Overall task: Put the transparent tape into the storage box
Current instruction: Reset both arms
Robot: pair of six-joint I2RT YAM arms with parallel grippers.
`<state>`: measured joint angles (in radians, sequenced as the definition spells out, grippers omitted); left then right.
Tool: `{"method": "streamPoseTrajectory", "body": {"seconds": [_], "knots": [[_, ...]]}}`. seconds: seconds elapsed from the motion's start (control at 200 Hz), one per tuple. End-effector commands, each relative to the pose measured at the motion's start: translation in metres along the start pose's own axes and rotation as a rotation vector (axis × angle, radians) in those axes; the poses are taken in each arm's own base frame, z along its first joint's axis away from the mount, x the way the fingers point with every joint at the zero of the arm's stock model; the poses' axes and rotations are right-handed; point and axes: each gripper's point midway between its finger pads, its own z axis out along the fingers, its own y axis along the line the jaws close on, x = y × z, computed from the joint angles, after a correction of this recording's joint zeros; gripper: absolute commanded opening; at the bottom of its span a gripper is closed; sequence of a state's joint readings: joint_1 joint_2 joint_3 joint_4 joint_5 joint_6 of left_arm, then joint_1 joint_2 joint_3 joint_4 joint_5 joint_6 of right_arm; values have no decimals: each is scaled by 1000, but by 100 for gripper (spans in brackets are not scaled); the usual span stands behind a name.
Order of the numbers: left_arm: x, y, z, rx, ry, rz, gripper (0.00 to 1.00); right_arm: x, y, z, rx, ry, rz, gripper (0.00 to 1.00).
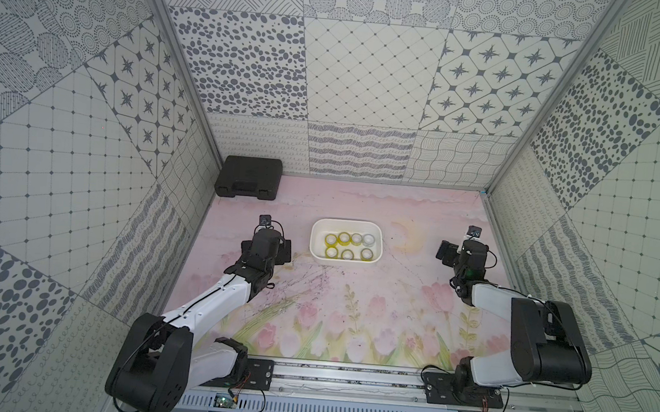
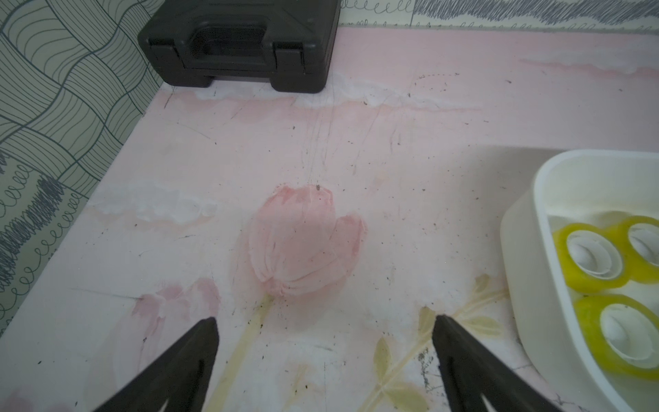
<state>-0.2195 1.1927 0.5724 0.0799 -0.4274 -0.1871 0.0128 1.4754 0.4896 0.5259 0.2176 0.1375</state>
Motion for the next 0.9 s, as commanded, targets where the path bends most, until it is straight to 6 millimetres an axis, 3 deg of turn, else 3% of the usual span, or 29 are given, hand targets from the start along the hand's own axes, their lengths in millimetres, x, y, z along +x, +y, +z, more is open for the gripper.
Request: {"method": "streamPoseTrajectory", "body": {"seconds": [0.0,0.135,0.385,0.585,0.76,0.896], "knots": [[-15,2,3,64,-85,-24,99,-14,26,-2,-131,-115,-49,97],[-26,4,10,70,-198,-18,99,-7,33,-4,-175,-161,-66,97],[-2,16,42,58,-206,-80,99,-6,33,-4,-177,-144,-72,97],[15,11,57,97,-238,-83,99,-6,34,-4,-178,-143,-73,97],[15,-6,65,174,-181,-23,99,-6,33,-4,-176,-143,-73,97],[16,-7,66,182,-166,-26,99,-6,33,-4,-175,-143,-72,97]]}}
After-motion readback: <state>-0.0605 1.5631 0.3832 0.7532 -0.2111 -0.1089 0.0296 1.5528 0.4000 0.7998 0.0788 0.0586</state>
